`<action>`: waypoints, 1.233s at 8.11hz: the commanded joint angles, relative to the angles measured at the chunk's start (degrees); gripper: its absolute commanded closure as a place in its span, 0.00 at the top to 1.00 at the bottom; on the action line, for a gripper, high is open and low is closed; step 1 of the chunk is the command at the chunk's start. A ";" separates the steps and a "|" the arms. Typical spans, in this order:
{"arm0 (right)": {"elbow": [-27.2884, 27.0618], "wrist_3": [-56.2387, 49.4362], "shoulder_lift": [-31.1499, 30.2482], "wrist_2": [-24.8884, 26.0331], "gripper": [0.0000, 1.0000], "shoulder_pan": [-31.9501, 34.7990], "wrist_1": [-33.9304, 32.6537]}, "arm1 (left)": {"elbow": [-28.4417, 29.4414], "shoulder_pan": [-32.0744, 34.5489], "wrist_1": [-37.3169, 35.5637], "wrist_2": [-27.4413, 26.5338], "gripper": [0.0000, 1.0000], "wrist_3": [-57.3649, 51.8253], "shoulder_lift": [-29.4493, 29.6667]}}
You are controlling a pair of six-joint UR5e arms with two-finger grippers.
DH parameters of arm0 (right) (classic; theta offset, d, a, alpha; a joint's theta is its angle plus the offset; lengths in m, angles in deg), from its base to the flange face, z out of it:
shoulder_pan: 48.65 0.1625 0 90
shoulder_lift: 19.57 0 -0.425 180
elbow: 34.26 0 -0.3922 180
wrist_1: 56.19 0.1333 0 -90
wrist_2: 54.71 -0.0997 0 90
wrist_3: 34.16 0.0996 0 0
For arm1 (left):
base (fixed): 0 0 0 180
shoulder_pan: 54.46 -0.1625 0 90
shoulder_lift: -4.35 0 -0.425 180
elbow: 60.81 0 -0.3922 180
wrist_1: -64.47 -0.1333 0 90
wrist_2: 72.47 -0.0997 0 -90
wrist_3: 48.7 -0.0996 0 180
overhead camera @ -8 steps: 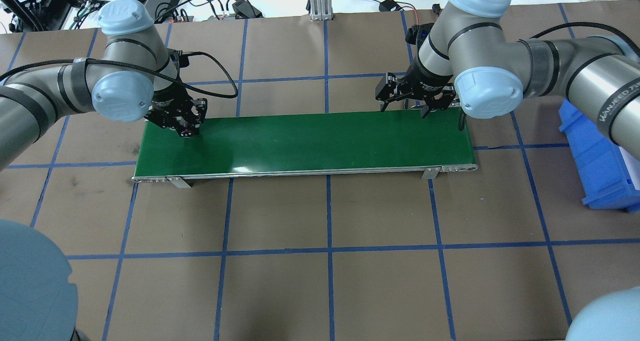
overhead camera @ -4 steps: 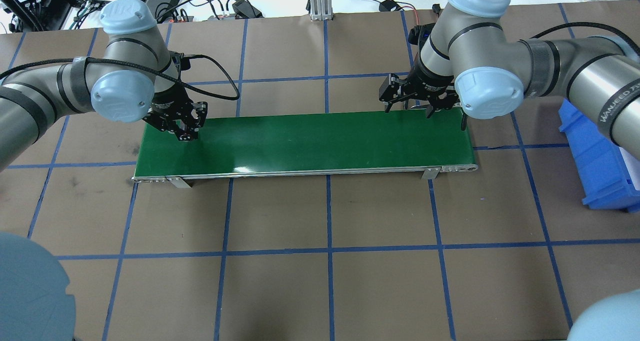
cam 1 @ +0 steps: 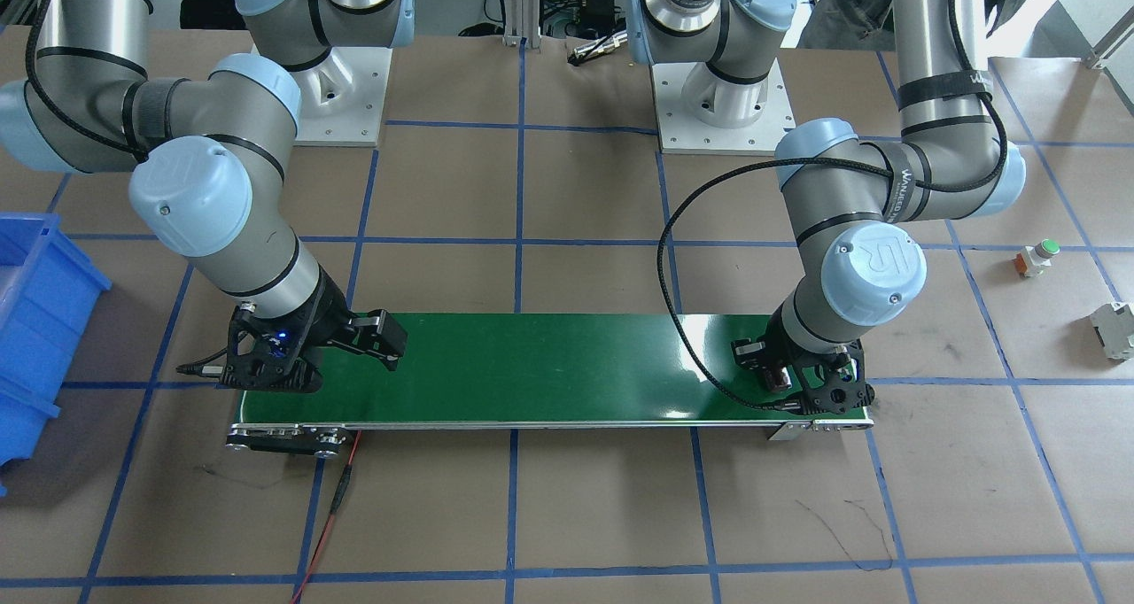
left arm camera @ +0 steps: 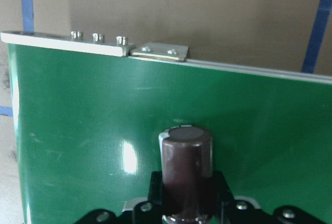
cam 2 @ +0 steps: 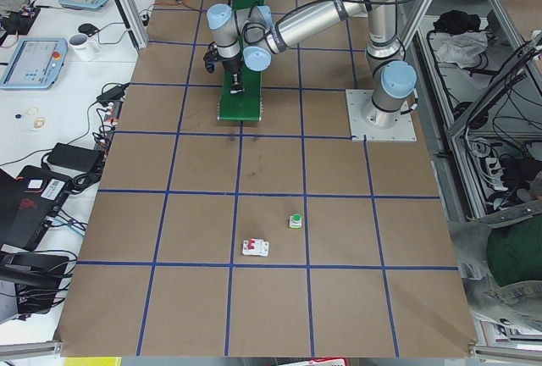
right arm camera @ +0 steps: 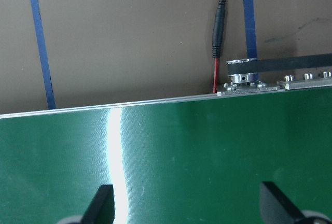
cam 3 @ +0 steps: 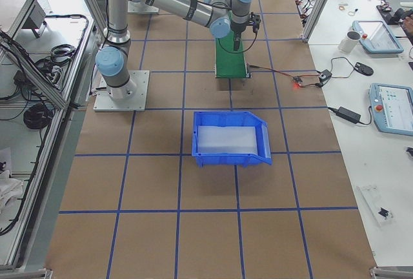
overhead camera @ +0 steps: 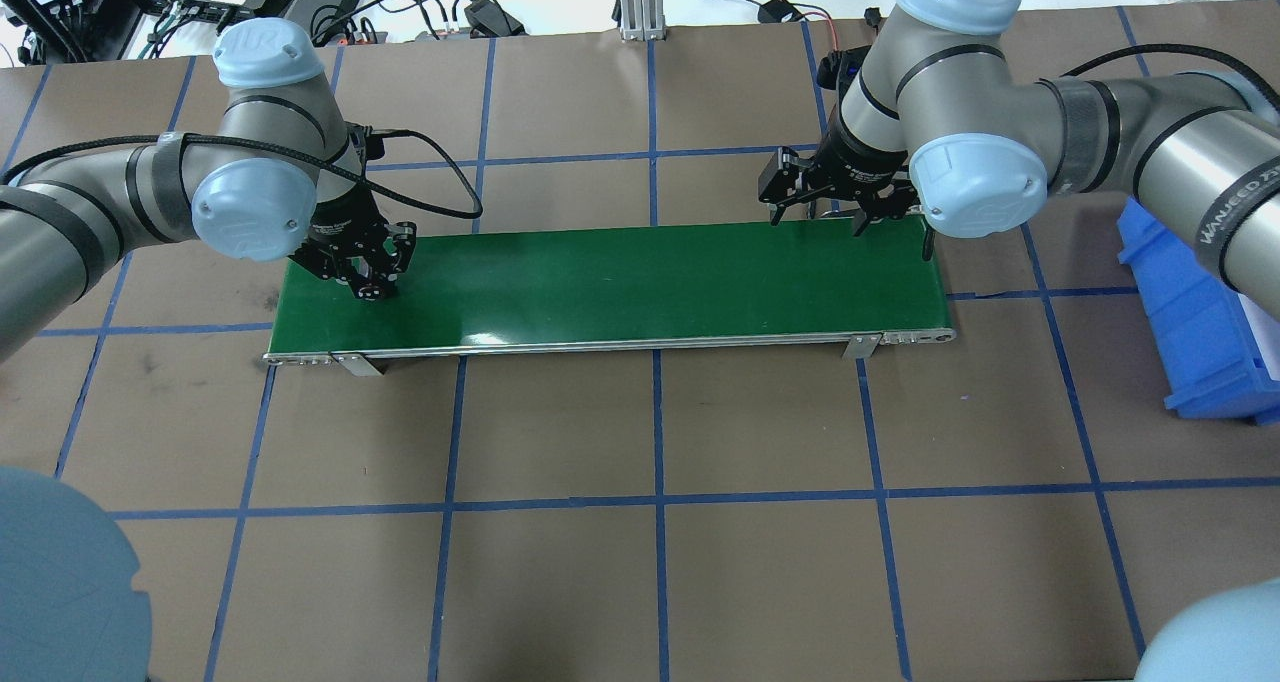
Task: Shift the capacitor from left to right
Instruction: 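Lower the capacitor onto the green belt and open the left gripper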
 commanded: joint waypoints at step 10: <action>-0.02 -0.03 0.09 0.09 1.00 0.00 0.00 | 4.01 0.66 13.67 -0.84 1.00 -0.20 -4.02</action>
